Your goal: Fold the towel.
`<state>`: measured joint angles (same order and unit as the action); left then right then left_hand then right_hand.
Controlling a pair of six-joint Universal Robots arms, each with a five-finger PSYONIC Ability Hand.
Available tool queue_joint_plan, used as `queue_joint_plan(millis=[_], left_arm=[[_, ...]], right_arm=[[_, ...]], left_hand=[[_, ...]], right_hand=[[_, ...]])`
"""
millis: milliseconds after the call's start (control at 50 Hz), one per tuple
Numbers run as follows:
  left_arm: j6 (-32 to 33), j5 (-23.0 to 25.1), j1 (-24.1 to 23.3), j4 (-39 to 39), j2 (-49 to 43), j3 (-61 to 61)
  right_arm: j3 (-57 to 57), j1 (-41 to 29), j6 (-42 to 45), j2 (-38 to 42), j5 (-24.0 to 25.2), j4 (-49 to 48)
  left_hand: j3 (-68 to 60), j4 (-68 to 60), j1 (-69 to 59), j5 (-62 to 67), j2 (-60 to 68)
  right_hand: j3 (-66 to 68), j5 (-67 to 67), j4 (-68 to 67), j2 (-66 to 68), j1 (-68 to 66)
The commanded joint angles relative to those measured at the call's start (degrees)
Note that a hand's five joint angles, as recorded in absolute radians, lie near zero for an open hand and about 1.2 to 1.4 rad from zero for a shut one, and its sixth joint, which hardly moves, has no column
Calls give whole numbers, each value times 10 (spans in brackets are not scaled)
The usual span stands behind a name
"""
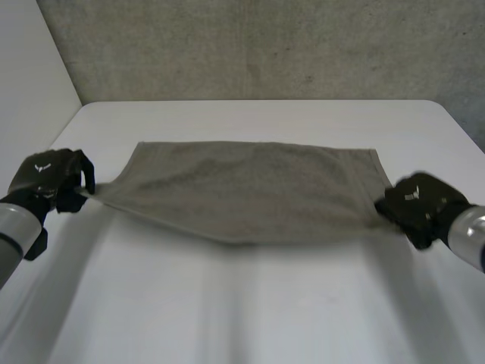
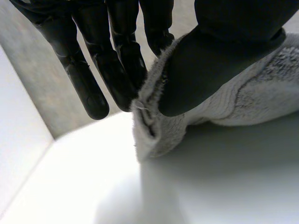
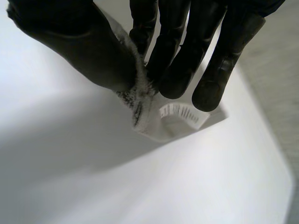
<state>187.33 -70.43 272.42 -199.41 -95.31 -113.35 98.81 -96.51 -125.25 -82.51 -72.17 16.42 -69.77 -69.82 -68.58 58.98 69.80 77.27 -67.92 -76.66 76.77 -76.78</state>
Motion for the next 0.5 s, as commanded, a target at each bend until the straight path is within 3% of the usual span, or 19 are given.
queue_joint_plan(millis=[20, 120, 260, 340, 400, 500], left_arm=[[0, 127, 19, 141, 81, -47], [1, 140, 32, 113, 82, -61], [-1, 127, 31, 19, 36, -35], [-5, 98, 19, -27, -11, -1], [-5, 51, -20, -50, -73, 53], [-4, 6, -60, -61, -153, 129]], right_arm=[[-2, 55, 188, -12, 14, 263], [-48, 72, 154, -2, 55, 210], [-80, 65, 60, 46, 59, 121], [-101, 52, 6, 75, 56, 64], [-117, 37, -19, 90, 49, 42], [-157, -4, -86, 129, 2, -27]], left_hand=[[-102, -102, -114, 110, 102], [-102, -102, -114, 110, 102], [-102, -102, -114, 110, 102], [-102, -102, -114, 110, 102], [-102, -102, -114, 110, 102], [-102, -102, -114, 110, 102]], right_hand=[[27, -21, -33, 32, -32], [27, -21, -33, 32, -32], [27, -21, -33, 32, -32], [27, -21, -33, 32, -32], [27, -21, -33, 32, -32], [27, -21, -33, 32, -32]])
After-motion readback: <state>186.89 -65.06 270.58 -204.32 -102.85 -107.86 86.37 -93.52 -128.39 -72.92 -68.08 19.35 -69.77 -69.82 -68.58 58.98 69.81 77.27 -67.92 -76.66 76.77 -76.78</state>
